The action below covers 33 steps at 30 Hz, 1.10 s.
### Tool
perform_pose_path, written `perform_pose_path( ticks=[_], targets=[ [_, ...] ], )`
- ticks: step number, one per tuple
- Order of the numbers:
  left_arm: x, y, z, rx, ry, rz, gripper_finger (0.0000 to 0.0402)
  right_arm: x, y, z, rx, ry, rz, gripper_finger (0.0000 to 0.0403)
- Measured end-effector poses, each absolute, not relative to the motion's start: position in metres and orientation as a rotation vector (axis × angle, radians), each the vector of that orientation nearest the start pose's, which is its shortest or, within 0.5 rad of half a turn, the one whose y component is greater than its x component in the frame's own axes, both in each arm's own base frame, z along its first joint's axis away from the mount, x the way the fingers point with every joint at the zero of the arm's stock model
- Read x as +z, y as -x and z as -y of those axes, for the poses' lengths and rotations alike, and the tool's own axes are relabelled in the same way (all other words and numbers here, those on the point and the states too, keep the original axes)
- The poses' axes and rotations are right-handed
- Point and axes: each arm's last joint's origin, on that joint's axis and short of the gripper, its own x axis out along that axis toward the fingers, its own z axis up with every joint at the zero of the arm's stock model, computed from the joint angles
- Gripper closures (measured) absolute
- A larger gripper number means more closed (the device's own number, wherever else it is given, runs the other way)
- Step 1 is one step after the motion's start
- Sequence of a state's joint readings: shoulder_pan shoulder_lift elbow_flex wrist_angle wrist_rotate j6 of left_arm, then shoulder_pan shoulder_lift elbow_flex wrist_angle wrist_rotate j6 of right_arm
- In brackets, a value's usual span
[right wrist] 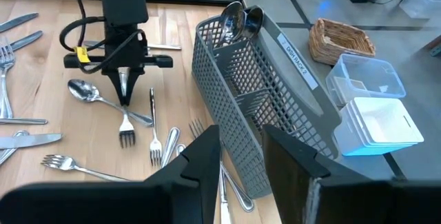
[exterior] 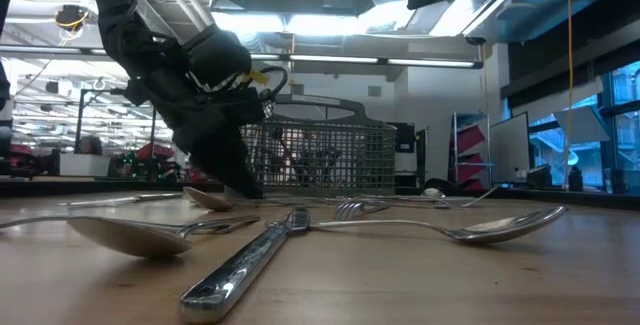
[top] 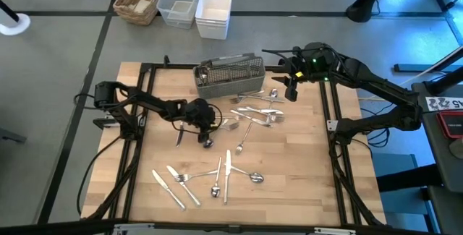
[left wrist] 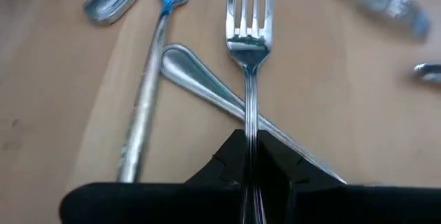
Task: Sort silverware
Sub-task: Put the silver fork into the silverware rack
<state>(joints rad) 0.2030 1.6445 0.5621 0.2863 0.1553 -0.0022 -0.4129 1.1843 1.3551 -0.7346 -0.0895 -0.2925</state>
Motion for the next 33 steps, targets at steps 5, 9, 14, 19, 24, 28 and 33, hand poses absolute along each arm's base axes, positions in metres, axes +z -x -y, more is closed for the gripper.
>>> perform_pose_path(
  ticks=[5,9,14,19,24,28,33],
  targets=[
    [0.120,-0.270,-0.052,0.072,0.206,-0.737,0.0388,0.397,-0.215,0.091,-0.231,0.142,-0.588,0.0291],
    [0.133,-0.270,-0.052,0.074,0.204,-0.676,0.0391,0.397,-0.215,0.091,-0.231,0.142,-0.588,0.0291],
    [0.156,-0.273,-0.054,0.083,0.210,-0.520,0.0391,0.395,-0.218,0.092,-0.220,0.138,-0.591,0.0291],
    [0.179,-0.277,-0.064,0.119,0.226,-0.308,0.0387,0.387,-0.229,0.096,-0.189,0.122,-0.619,0.0291],
    [0.197,-0.277,-0.081,0.196,0.236,-0.107,0.0388,0.376,-0.244,0.102,-0.159,0.106,-0.638,0.0291],
    [0.209,-0.274,-0.093,0.290,0.198,0.020,0.0384,0.366,-0.256,0.107,-0.157,0.098,-0.668,0.0291],
    [0.218,-0.269,-0.106,0.392,0.126,0.109,0.0382,0.360,-0.277,0.116,-0.169,0.120,-0.600,0.0291]
  ],
)
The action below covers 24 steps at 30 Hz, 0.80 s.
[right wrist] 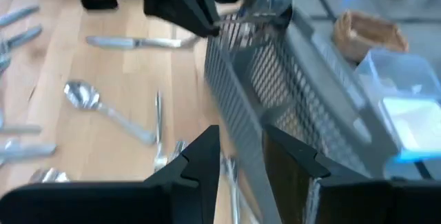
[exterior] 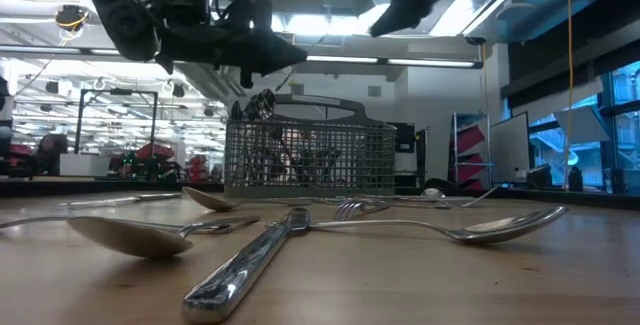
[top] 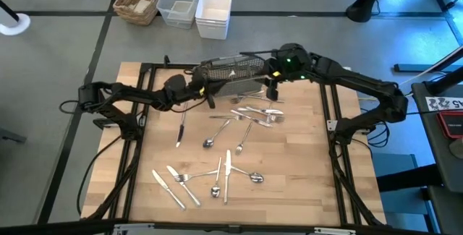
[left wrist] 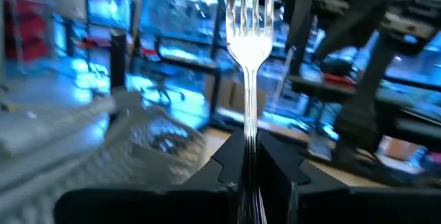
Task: Sort silverware
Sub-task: Put the silver fork into the silverware rack
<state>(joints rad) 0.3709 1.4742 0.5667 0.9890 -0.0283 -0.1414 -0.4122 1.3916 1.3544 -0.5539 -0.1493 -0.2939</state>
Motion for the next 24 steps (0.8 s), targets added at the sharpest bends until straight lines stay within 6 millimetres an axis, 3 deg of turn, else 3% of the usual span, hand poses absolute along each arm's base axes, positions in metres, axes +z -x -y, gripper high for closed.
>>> perform_pose_path(
  ticks=[6,13,17,24],
  targets=[
    [0.218,-0.265,-0.116,0.454,0.074,0.102,0.0381,0.344,-0.314,0.134,-0.210,0.161,-0.493,0.0291],
    [0.218,-0.259,-0.128,0.510,0.029,0.095,0.0381,0.319,-0.351,0.156,-0.411,0.276,-0.430,0.0291],
    [0.218,-0.255,-0.136,0.541,0.011,0.092,0.0381,0.311,-0.361,0.164,-0.515,0.302,-0.390,0.0291],
    [0.218,-0.248,-0.148,0.591,-0.028,0.083,0.0380,0.315,-0.373,0.169,-0.538,0.390,-0.254,0.0291]
  ],
)
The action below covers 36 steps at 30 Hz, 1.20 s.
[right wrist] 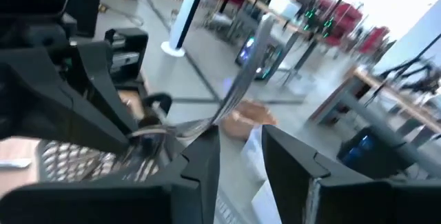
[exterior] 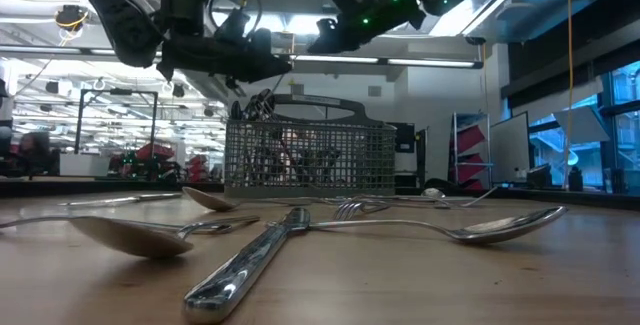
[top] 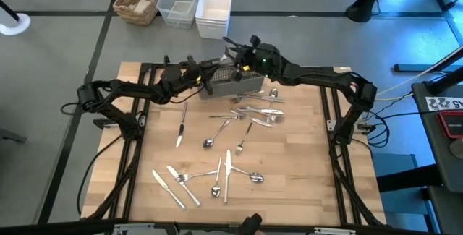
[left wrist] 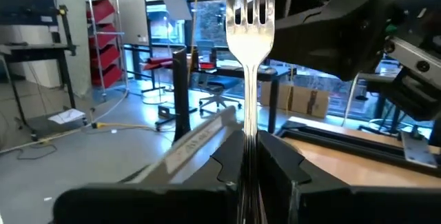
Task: Sort silverware
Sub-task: Put the silver fork into the silverware rack
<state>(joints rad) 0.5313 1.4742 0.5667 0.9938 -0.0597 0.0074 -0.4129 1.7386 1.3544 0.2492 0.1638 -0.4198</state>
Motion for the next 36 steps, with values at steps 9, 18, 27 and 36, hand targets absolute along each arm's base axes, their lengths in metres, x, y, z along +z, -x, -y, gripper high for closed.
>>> perform_pose_path(
  ticks=[9,18,27,36],
  targets=[
    [0.213,-0.250,-0.157,0.607,-0.051,0.085,0.0380,0.318,-0.374,0.168,-0.504,0.424,-0.215,0.0291],
    [0.199,-0.267,-0.168,0.584,-0.040,0.031,0.0380,0.316,-0.375,0.166,-0.428,0.421,-0.219,0.0291],
    [0.192,-0.267,-0.168,0.581,-0.036,-0.034,0.0380,0.309,-0.373,0.165,-0.409,0.406,-0.296,0.0291],
    [0.191,-0.267,-0.168,0.584,0.012,-0.041,0.0347,0.300,-0.376,0.166,-0.371,0.395,-0.339,0.0291]
  ],
)
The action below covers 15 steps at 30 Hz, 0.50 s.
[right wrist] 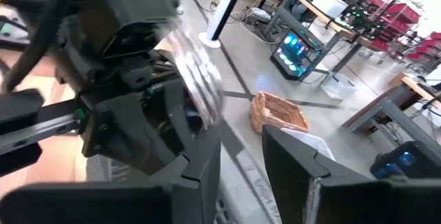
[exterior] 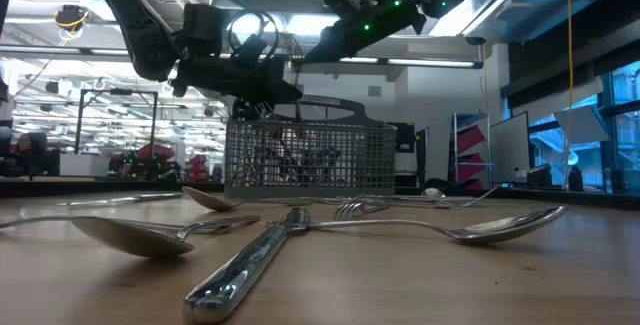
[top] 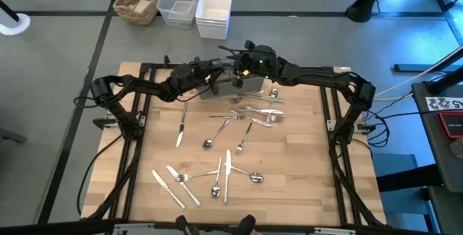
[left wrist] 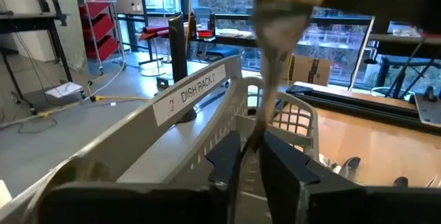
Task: Sort silverware
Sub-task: Put the silver fork into the silverware rack
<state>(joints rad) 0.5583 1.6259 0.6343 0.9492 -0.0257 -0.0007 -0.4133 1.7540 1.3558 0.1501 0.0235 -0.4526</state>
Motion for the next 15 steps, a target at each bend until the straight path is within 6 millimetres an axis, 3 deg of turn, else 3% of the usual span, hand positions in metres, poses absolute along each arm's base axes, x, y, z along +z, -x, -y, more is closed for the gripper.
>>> perform_pose_path(
  ticks=[7,15],
  targets=[
    [0.1909,-0.2672,-0.1678,0.585,0.055,-0.036,0.0294,0.2974,-0.3758,0.1655,-0.365,0.391,-0.355,0.0291],
    [0.1954,-0.2672,-0.1676,0.579,0.063,0.018,0.0281,0.2976,-0.3758,0.1658,-0.375,0.394,-0.356,0.0291]
  ],
)
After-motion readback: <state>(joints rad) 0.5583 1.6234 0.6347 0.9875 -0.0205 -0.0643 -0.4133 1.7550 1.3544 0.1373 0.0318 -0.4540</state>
